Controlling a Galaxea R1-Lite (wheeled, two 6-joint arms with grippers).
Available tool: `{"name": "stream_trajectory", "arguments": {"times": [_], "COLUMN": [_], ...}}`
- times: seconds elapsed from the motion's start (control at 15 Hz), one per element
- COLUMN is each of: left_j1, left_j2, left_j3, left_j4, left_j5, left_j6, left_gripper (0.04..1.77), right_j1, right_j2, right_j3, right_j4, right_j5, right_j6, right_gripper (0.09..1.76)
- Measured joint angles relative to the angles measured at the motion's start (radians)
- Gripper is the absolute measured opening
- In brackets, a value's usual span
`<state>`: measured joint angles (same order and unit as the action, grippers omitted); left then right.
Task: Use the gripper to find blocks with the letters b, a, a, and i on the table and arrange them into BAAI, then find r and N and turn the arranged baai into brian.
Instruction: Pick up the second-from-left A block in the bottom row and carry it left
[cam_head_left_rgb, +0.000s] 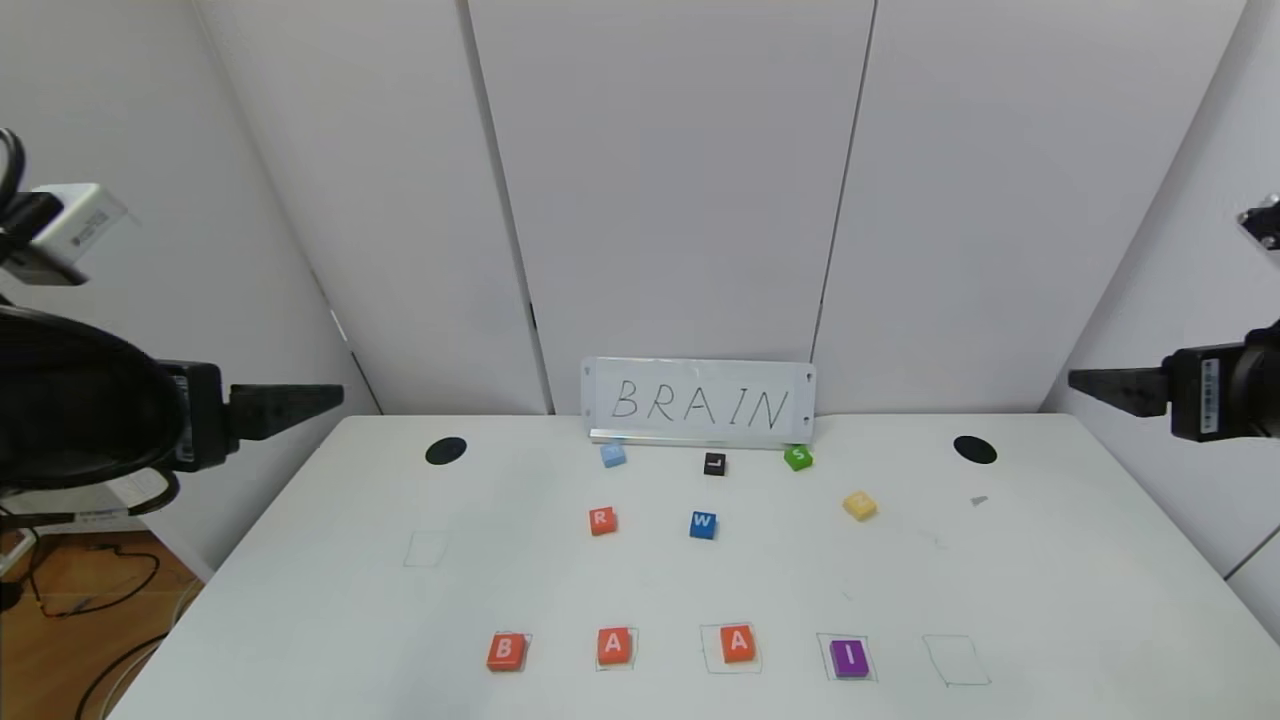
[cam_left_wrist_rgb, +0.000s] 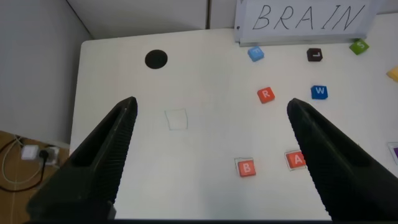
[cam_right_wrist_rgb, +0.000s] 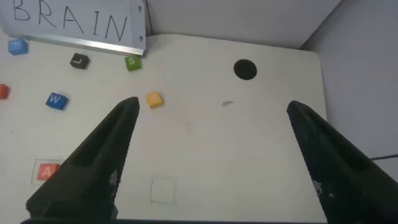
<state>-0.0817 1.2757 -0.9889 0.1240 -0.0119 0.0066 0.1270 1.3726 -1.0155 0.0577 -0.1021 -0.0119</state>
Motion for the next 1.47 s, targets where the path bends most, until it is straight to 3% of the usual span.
{"name": "stream_trajectory", "arguments": {"times": [0.33,0.6,0.8,1.0,1.2,1.47], "left_j1": [-0.001,-0.002,-0.014,-0.04,-0.09,-0.181], "left_j2": [0.169,0.253,0.303,0.33,0.337,0.345], "left_j3": [-0.133,-0.207,-0.271,-0.298,-0.303,-0.357], "left_j4": [0.193,0.337,0.454,0.484,0.508,0.626], "left_j5": [0.007,0.006,0.007,0.018,0.078,0.093], "left_j6": [-0.079,-0.108,-0.187,-0.224,-0.266,-0.371], "left_gripper": [1.72,1.72,1.72,1.72,1.72,1.72], "right_j1": [0.001,0.002,0.011,0.011,0.01,0.013], "right_j2": [0.091,0.113,0.127,0.114,0.094,0.071], "right_j3": [-0.032,0.018,0.036,0.041,0.043,0.047], "right_j4": [0.009,0.003,-0.003,0.0,0.006,0.013], "right_j5": [-0.009,-0.01,-0.01,-0.01,-0.01,-0.009], "right_j6": [0.031,0.037,0.033,0.03,0.027,0.029], "right_gripper": [1.71,1.71,1.71,1.71,1.71,1.71]}}
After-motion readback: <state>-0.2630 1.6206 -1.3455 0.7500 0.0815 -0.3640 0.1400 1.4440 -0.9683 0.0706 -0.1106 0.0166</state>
